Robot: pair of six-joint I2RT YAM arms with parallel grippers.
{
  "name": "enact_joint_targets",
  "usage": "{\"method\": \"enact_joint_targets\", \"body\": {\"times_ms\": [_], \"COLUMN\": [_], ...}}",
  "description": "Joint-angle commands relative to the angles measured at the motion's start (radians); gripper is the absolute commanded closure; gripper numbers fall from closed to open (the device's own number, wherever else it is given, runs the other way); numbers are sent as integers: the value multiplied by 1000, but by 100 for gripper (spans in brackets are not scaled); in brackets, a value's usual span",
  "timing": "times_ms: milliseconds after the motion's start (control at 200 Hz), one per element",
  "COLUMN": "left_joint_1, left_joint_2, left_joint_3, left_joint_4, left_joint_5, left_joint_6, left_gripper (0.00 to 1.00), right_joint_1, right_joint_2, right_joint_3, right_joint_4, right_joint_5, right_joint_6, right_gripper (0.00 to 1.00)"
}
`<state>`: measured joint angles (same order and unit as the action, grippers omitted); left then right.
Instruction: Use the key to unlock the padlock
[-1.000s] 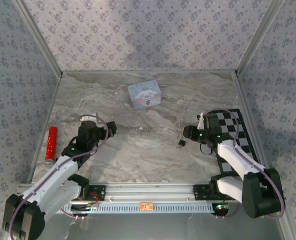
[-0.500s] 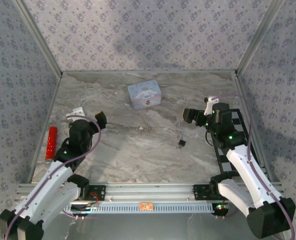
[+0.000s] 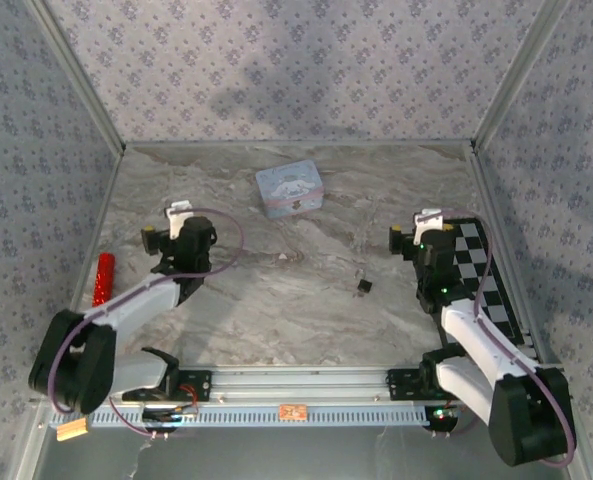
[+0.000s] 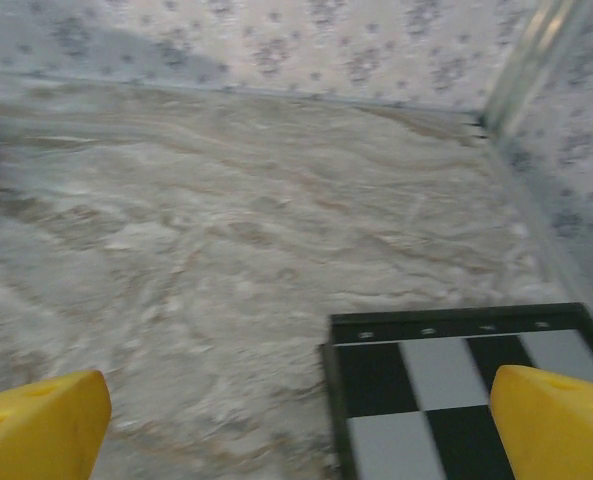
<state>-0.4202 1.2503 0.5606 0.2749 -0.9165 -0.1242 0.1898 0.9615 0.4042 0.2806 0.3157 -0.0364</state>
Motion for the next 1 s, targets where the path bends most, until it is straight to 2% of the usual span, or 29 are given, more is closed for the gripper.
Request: {"method": "enact_joint_targets", "body": {"times_ms": [0, 80, 190, 310, 350, 425, 590, 670, 770, 830, 885, 994], "left_joint_1": [35, 105, 178, 225, 226, 254, 297, 330, 350, 376, 396, 397], "left_joint_2": [15, 12, 18, 61, 60, 87, 241, 207, 318, 270, 293, 287], "left_joint_3": [-26, -65, -125, -235, -246, -269, -273, -242, -210, -165, -173, -167], "left_joint_4": [214, 211, 253, 479, 505, 598, 780, 653, 729, 550, 606, 584], "left_joint_5": [42, 200, 265, 327, 338, 442, 546, 616, 644, 672, 686, 678], "left_joint_6": [188, 158, 124, 163, 170, 175, 161, 127, 133, 88, 78, 71], "left_gripper": [0, 0, 0, 0, 0, 0, 0, 0, 0, 0, 0, 0], "right_joint_1": [-34, -48, -65, -69, -69, -69, -80, -99, -111, -116, -126, -177], "right_joint_2": [39, 75, 147, 246, 279, 323, 362, 380, 410, 428, 426, 441], "right_joint_3": [-41, -66, -93, -98, -100, -99, -83, -88, -84, -67, -61, -62], "right_joint_4": [137, 177, 266, 358, 390, 435, 459, 491, 502, 487, 470, 490], "right_joint_5": [72, 65, 56, 35, 24, -7, -150, -234, -302, -325, -342, -387], "right_joint_6": [-43, -36, -25, -53, -63, -106, -140, -134, -139, -145, -136, -87], "right_gripper": [1, 1, 1, 1, 1, 1, 1, 1, 1, 1, 1, 1]}}
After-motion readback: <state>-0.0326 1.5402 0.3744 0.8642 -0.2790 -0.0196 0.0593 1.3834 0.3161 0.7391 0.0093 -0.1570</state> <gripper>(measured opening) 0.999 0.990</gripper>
